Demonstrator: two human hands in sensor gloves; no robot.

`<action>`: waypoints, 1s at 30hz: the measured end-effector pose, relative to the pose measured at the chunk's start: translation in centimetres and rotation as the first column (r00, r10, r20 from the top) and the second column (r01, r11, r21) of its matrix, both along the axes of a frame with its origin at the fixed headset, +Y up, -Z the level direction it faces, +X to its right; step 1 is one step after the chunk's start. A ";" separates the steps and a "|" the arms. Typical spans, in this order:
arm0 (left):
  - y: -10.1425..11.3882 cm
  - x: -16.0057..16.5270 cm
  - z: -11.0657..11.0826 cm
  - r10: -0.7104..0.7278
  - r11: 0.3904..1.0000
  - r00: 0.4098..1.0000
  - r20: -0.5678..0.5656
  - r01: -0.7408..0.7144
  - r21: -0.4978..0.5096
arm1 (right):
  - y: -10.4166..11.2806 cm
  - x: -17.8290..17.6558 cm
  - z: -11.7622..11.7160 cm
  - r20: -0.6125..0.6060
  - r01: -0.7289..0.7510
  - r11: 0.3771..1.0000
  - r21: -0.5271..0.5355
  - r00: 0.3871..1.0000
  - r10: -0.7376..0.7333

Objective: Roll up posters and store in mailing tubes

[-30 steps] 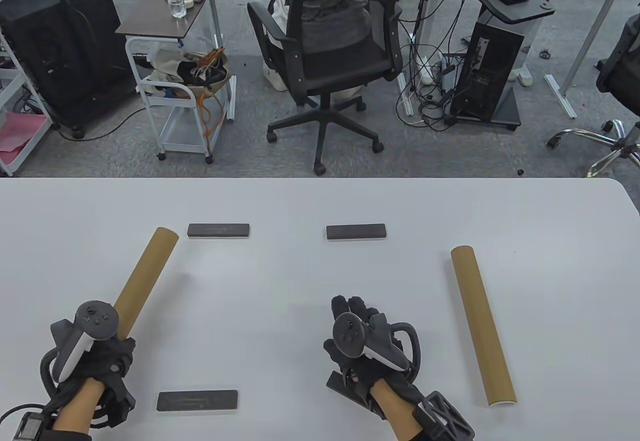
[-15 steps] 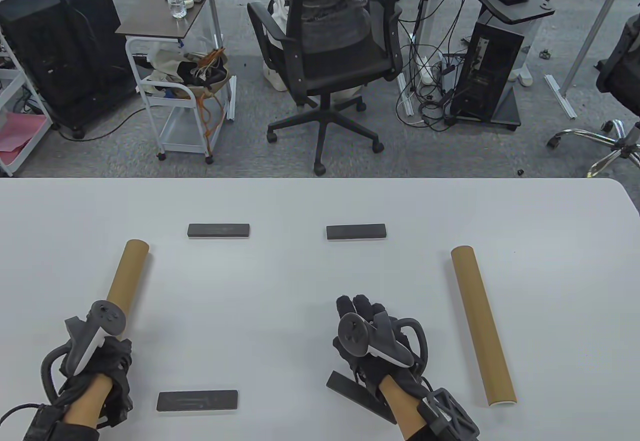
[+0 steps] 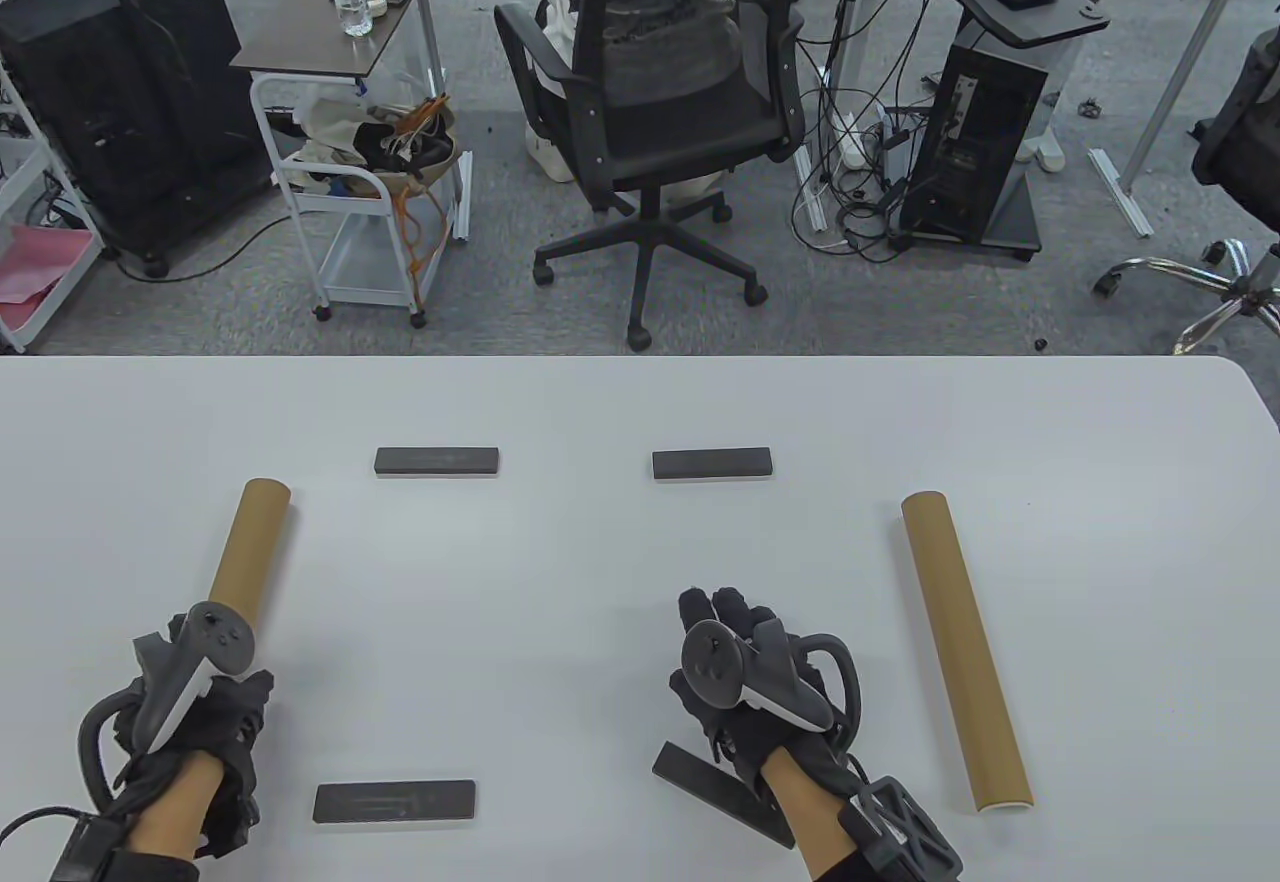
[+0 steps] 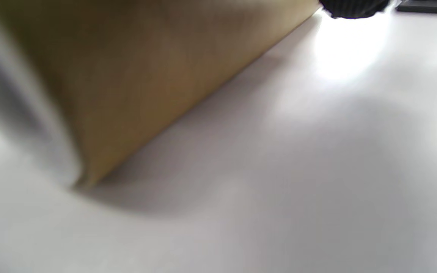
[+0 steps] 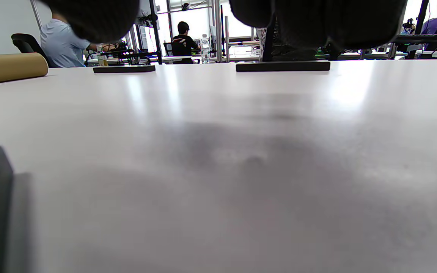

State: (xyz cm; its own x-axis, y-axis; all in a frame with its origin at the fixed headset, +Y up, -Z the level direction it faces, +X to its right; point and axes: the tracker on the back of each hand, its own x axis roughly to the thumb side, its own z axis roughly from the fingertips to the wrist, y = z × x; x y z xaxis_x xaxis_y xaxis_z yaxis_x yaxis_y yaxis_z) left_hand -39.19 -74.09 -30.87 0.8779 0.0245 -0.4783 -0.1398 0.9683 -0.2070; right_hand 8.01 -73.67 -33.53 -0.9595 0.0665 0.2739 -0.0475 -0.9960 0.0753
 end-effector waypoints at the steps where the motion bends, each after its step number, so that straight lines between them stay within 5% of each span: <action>1: 1.0 0.5 0.2 0.005 0.997 0.999 0.046 -0.009 0.079 | 0.1 0.1 0.0 0.010 0.004 1.000 -0.006 1.000 -0.004; 5: 4.2 2.6 0.3 0.028 0.959 0.975 0.221 -0.089 0.271 | 0.6 0.6 -0.1 0.043 0.007 1.000 0.002 0.999 -0.007; 8: 6.4 5.3 0.5 -0.094 0.934 0.917 0.387 -0.054 0.355 | 1.0 1.1 -0.2 0.069 0.008 1.000 0.016 0.998 -0.009; 12: 6.6 9.0 0.2 -0.162 0.936 0.867 0.471 -0.016 0.352 | 1.2 2.0 -0.3 0.099 0.010 1.000 0.017 0.995 -0.011; 21: 1.0 12.6 -1.2 -0.142 0.988 0.806 0.575 0.083 0.127 | -0.1 3.3 -0.9 0.168 -0.214 0.973 -0.082 0.960 0.225; 26: -0.8 12.3 -1.9 -0.093 0.975 0.807 0.583 0.192 -0.111 | -1.4 3.2 -1.3 0.131 -0.313 0.936 -0.161 0.933 0.335; 30: -1.5 12.2 -2.2 -0.090 0.957 0.821 0.563 0.228 -0.179 | -1.6 2.9 -1.5 0.142 -0.351 0.925 -0.145 0.918 0.371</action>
